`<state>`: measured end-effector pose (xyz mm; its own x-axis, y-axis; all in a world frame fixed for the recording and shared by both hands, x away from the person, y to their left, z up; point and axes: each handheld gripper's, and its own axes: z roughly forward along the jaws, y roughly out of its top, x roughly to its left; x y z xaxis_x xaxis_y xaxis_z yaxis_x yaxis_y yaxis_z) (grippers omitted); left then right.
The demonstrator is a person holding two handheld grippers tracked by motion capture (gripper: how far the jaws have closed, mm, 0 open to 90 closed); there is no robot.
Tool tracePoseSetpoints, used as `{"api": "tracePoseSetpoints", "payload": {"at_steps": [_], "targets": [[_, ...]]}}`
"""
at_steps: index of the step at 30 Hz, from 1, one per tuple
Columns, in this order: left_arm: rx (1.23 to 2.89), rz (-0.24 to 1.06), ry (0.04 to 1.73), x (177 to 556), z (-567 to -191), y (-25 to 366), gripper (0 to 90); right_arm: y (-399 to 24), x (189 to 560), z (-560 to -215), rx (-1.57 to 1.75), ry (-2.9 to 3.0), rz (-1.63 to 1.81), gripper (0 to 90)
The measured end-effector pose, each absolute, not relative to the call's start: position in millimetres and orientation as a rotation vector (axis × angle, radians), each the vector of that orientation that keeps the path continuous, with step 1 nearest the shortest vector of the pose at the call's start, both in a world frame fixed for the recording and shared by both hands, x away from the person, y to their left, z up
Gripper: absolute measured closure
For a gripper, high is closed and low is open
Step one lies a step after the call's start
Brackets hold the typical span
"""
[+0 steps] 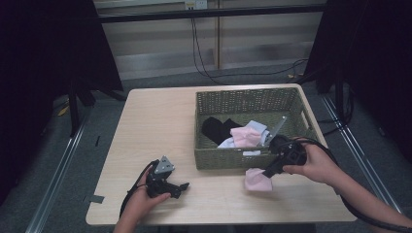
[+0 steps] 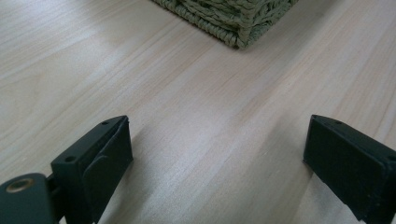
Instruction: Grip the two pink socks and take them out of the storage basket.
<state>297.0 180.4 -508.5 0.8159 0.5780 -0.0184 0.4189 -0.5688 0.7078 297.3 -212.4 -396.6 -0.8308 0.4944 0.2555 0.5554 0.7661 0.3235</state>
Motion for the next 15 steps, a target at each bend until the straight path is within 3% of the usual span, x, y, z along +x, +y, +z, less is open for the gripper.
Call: {"api": "tracePoseSetpoints", "payload": {"at_steps": [8, 15], "targets": [[2.257, 0.278, 0.728, 297, -509, 180, 7.3, -213, 296, -411, -0.852, -2.811, -0.567, 77.0], [2.257, 0.277, 0.728, 297, -509, 180, 7.3, -218, 295, -415, -0.875, -2.796, -0.568, 69.8]]}}
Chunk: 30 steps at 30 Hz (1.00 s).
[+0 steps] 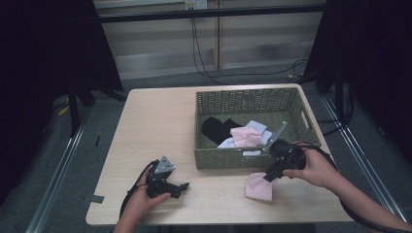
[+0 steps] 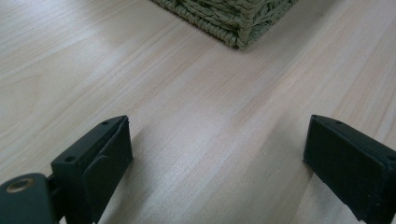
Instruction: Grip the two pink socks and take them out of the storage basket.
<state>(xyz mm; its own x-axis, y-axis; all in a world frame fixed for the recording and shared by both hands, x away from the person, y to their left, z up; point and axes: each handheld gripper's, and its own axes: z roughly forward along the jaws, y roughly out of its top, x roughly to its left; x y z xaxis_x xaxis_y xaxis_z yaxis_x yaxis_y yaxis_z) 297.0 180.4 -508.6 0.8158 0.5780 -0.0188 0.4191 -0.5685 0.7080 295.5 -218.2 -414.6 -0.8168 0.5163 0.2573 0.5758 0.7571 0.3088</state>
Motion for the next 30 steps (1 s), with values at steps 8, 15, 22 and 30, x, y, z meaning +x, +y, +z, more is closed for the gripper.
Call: {"api": "tracePoseSetpoints", "payload": {"at_steps": [8, 15, 22, 30], "targets": [[2.258, 0.278, 0.729, 297, -509, 180, 7.3, -222, 294, -402, -0.887, -2.792, -0.588, 58.5], [2.257, 0.279, 0.729, 297, -509, 180, 7.3, -224, 296, -383, -0.873, -2.792, -0.633, 48.7], [2.257, 0.278, 0.729, 297, -509, 180, 7.3, -225, 304, -360, -0.895, -2.809, -0.655, 43.4], [2.257, 0.278, 0.729, 297, -509, 180, 7.3, -226, 328, -342, -0.959, -2.816, -0.691, 37.9]]}}
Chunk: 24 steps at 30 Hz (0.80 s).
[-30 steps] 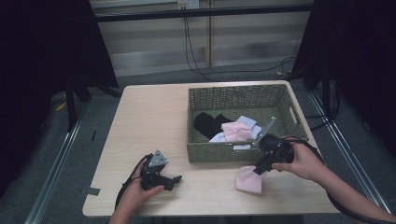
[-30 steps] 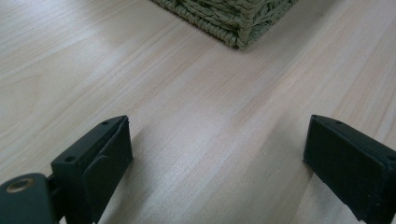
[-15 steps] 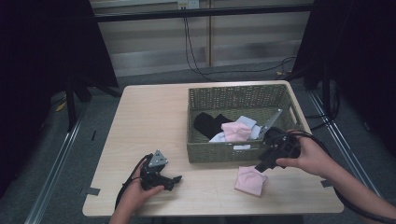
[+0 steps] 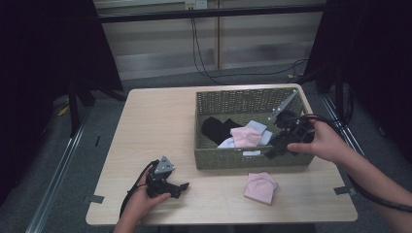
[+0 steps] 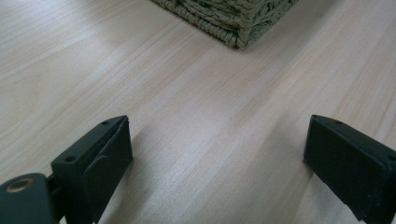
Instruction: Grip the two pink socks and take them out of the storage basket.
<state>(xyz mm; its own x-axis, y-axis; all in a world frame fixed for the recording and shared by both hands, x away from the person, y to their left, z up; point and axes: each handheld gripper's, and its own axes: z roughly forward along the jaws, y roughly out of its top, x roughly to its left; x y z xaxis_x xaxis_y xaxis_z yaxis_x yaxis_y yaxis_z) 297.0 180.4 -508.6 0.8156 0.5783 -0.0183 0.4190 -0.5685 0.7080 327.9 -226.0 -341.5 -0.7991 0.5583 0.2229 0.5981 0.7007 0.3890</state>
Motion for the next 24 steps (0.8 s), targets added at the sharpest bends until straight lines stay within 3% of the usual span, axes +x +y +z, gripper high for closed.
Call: {"api": "tracePoseSetpoints", "payload": {"at_steps": [9, 24], "targets": [[2.249, 0.278, 0.734, 297, -509, 180, 7.3, -228, 361, -343, -1.057, -2.839, -0.676, 33.3], [2.247, 0.275, 0.734, 297, -509, 180, 7.3, -214, 404, -382, -1.145, -2.844, -0.660, 34.4]]}}
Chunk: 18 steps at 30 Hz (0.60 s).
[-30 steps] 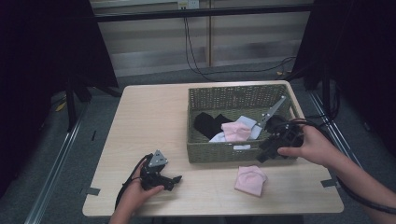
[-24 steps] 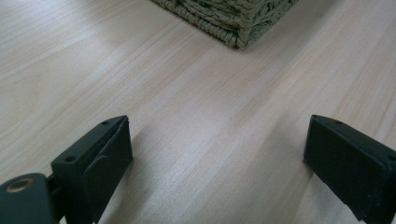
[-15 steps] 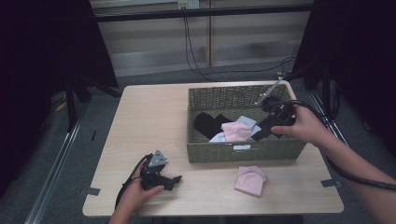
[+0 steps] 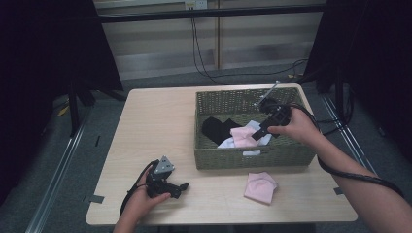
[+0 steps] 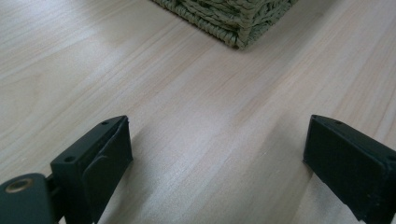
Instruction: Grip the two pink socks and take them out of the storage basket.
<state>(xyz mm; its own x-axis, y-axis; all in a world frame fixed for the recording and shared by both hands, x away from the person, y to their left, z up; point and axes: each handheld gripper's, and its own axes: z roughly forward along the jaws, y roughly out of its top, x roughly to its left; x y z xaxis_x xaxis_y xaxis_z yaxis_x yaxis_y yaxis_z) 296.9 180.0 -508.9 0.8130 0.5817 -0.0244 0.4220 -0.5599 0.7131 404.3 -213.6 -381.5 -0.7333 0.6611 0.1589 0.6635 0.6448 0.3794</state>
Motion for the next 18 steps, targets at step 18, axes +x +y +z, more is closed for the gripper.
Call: {"api": "tracePoseSetpoints", "payload": {"at_steps": [18], "targets": [[2.248, 0.276, 0.732, 297, -509, 180, 7.2, -199, 441, -425, -1.230, -2.869, -0.572, 49.3]]}}
